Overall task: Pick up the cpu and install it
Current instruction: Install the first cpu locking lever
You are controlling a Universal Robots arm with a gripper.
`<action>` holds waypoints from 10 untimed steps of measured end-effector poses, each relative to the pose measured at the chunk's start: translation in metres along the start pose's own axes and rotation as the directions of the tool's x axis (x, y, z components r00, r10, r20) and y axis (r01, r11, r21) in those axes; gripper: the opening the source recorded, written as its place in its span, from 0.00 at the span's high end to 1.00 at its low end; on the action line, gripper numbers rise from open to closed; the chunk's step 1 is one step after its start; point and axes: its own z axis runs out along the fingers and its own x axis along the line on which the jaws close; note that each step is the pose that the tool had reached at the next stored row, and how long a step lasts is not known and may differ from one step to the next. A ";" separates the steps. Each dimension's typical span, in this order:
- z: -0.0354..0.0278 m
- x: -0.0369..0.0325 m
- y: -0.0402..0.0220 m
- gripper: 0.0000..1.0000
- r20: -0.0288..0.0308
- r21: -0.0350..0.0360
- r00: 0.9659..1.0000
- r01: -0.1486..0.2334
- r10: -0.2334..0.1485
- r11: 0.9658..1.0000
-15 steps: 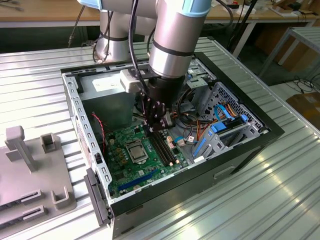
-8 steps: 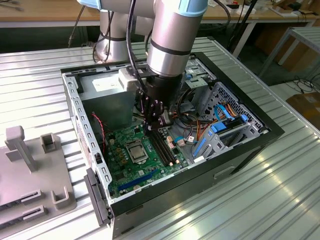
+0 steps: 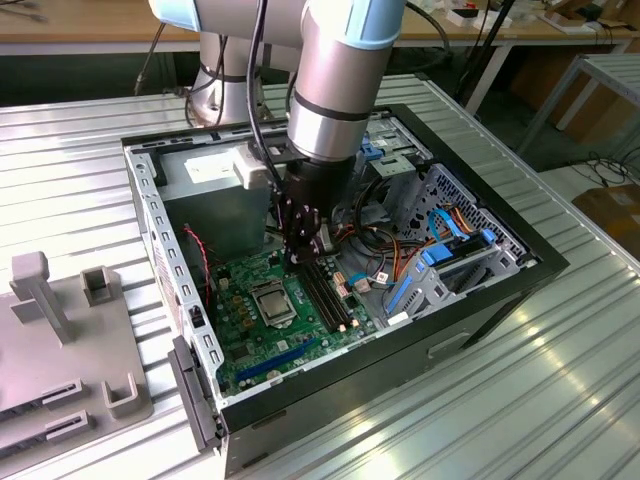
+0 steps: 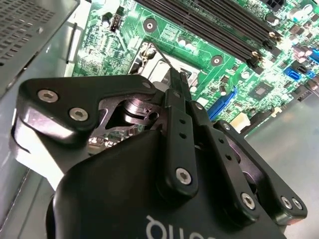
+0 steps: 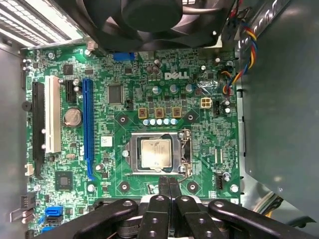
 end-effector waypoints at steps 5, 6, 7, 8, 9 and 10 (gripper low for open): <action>0.0029 -0.0004 -0.0002 0.87 -0.049 0.002 0.999 0.000 0.000 1.000; 0.0033 -0.0005 -0.0003 0.87 -0.058 0.002 0.998 0.001 0.000 1.000; 0.0038 -0.0005 -0.0004 0.87 -0.070 0.003 0.998 0.001 -0.001 1.000; 0.0046 -0.0007 -0.0006 0.87 -0.077 0.003 0.997 0.002 -0.002 1.000; 0.0055 -0.0008 -0.0008 0.87 -0.079 0.003 0.997 0.003 -0.003 1.000; 0.0067 -0.0011 -0.0011 0.87 -0.080 0.004 0.997 0.003 -0.003 1.000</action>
